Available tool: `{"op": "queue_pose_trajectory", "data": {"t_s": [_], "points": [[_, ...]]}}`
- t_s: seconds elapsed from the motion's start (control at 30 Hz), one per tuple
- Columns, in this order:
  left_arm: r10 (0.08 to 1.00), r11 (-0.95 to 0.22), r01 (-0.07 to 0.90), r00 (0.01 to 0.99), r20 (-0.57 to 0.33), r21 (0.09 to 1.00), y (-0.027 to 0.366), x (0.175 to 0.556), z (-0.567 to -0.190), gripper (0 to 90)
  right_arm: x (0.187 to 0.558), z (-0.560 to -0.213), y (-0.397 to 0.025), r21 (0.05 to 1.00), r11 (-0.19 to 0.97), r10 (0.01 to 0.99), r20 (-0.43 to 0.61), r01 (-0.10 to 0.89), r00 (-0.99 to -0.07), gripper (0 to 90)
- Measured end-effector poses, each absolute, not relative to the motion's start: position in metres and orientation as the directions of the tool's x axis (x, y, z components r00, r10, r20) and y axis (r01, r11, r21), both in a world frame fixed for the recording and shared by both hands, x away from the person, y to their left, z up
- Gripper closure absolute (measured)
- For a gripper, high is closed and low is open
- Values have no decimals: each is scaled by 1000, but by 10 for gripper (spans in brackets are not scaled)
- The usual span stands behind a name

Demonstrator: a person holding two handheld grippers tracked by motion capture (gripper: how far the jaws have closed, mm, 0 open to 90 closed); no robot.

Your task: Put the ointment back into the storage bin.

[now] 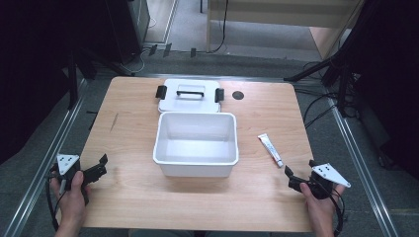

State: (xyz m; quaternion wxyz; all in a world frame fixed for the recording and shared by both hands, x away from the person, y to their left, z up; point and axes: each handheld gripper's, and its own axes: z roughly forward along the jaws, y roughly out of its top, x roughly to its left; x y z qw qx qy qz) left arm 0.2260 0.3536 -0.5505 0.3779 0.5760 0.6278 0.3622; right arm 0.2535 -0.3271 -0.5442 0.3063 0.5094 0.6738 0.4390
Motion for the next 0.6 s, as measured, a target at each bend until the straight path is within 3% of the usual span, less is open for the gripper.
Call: {"op": "queue_pose_trajectory", "data": {"t_s": [0.13,0.17,0.27,0.37,0.6], "points": [[997,69,459,-54,-50,886,352,229,-550,61,256,-543,-327,888,102,955,38,448,-293,60],[997,67,461,-52,-48,885,352,230,-551,61,259,-539,-327,860,85,967,51,502,-251,65],[998,62,463,-42,-48,884,352,230,-551,65,259,-534,-324,844,102,974,22,526,-224,103],[998,64,458,-36,-53,887,352,228,-551,65,259,-527,-318,811,178,967,-40,557,-251,123],[998,62,461,-27,-56,885,352,226,-551,65,272,-514,-308,651,267,945,-33,711,-324,126]]}}
